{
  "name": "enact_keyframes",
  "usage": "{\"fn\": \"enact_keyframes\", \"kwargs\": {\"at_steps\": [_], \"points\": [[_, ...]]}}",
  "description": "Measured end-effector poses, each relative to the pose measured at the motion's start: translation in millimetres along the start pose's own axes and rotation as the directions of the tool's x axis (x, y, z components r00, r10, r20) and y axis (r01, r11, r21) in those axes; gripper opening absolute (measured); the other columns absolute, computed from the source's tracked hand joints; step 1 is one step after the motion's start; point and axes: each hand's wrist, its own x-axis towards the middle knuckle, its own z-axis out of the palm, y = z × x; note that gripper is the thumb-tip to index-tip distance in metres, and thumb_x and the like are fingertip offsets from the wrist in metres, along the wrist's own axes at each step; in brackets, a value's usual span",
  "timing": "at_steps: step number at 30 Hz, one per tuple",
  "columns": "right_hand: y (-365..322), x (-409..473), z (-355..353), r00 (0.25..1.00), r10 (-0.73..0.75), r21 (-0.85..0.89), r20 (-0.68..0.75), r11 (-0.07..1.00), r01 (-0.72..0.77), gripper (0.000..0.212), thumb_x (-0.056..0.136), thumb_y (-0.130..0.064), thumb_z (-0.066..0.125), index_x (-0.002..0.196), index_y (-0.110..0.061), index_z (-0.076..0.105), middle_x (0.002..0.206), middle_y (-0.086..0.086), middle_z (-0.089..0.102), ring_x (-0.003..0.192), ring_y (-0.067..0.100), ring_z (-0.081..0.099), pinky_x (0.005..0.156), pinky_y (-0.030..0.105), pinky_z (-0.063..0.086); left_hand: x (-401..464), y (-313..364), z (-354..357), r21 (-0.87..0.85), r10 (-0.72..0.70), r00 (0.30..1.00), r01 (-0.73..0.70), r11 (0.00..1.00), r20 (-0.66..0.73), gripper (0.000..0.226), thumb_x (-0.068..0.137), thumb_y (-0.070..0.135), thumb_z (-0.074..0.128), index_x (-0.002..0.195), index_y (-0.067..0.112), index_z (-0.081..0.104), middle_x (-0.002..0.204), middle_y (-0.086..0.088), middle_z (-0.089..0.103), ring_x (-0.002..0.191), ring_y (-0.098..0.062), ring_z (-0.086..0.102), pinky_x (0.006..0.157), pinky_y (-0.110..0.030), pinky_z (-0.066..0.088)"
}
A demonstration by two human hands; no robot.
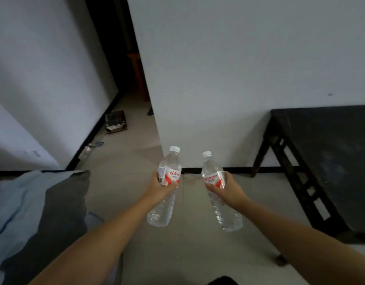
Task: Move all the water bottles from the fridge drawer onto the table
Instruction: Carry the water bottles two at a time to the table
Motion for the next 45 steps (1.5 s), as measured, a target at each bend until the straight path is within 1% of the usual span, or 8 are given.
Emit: {"fn": "enact_keyframes", "kwargs": {"at_steps": [4,14,23,26,29,33,42,45], "points": [[9.3,47.1,-31.6,0.994,0.044,-0.028,-0.095,0.998,-0.047,0.066,0.076,-0.048,0.073,0.127,-0.018,0.043,0.11,-0.001,0.062,0.097,0.016,0.063,0.085,0.035,0.053,66.0,27.3,36.4,0.048,0.027,0.994,-0.032,0.998,0.109,0.055,0.078,0.025,0.075,0.121,0.01,0.045,0.109,-0.004,0.06,0.089,-0.017,0.06,0.06,-0.018,0.045],[17.1,198.9,-175.8,0.96,0.12,0.007,-0.253,0.992,-0.122,0.072,0.077,-0.05,0.071,0.133,-0.018,0.038,0.114,-0.001,0.06,0.098,0.014,0.061,0.08,0.026,0.049,237.6,151.5,157.0,0.08,0.136,0.944,-0.167,0.983,0.3,0.049,0.078,0.033,0.074,0.112,0.018,0.041,0.108,-0.002,0.059,0.091,-0.018,0.059,0.075,-0.028,0.046],[37.5,275.1,-270.9,0.873,0.268,0.119,-0.408,0.963,-0.24,0.071,0.081,-0.048,0.067,0.137,-0.019,0.033,0.11,-0.004,0.059,0.093,0.01,0.061,0.074,0.024,0.05,351.1,237.7,257.7,0.133,0.15,0.867,-0.239,0.962,0.475,0.061,0.079,0.034,0.073,0.126,0.014,0.039,0.122,-0.007,0.057,0.106,-0.026,0.06,0.089,-0.037,0.05],[52.2,301.3,-297.8,0.827,0.325,0.163,-0.458,0.946,-0.281,0.073,0.082,-0.047,0.067,0.14,-0.021,0.029,0.109,-0.006,0.058,0.088,0.006,0.06,0.064,0.017,0.047,392.2,265.6,303.0,0.161,0.18,0.805,-0.322,0.933,0.565,0.062,0.08,0.035,0.072,0.127,0.014,0.039,0.124,-0.008,0.056,0.109,-0.026,0.058,0.088,-0.035,0.048],[59.3,329.5,-329.8,0.764,0.371,0.212,-0.528,0.929,-0.304,0.076,0.081,-0.048,0.067,0.14,-0.021,0.028,0.115,-0.003,0.057,0.097,0.013,0.06,0.08,0.027,0.051,432.5,301.7,348.7,0.145,0.215,0.726,-0.398,0.906,0.653,0.06,0.079,0.036,0.072,0.126,0.015,0.04,0.123,-0.007,0.057,0.106,-0.023,0.058,0.086,-0.033,0.048],[64.3,365.7,-376.8,0.626,0.448,0.344,-0.638,0.893,-0.289,0.073,0.081,-0.045,0.068,0.139,-0.019,0.032,0.114,-0.002,0.058,0.097,0.014,0.06,0.08,0.027,0.049,486.4,360.0,410.8,0.143,0.222,0.593,-0.505,0.851,0.774,0.059,0.08,0.037,0.072,0.124,0.017,0.039,0.121,-0.005,0.057,0.099,-0.018,0.057,0.083,-0.03,0.048],[86.6,371.3,-433.0,0.384,0.596,0.539,-0.705,0.802,-0.256,0.069,0.08,-0.044,0.07,0.135,-0.021,0.035,0.113,-0.001,0.06,0.093,0.011,0.062,0.073,0.024,0.051,501.2,429.1,537.5,0.09,0.181,0.354,-0.628,0.773,0.918,0.065,0.078,0.038,0.073,0.129,0.017,0.038,0.124,-0.005,0.056,0.11,-0.023,0.057,0.093,-0.034,0.048],[111.6,363.6,-458.6,0.315,0.637,0.581,-0.704,0.771,-0.26,0.067,0.079,-0.045,0.072,0.132,-0.021,0.038,0.11,-0.001,0.062,0.093,0.012,0.064,0.079,0.029,0.055,491.0,442.1,587.0,0.076,0.142,0.272,-0.656,0.751,0.952,0.063,0.078,0.036,0.073,0.127,0.017,0.038,0.115,0.001,0.054,0.099,-0.015,0.054,0.084,-0.029,0.046]]}}
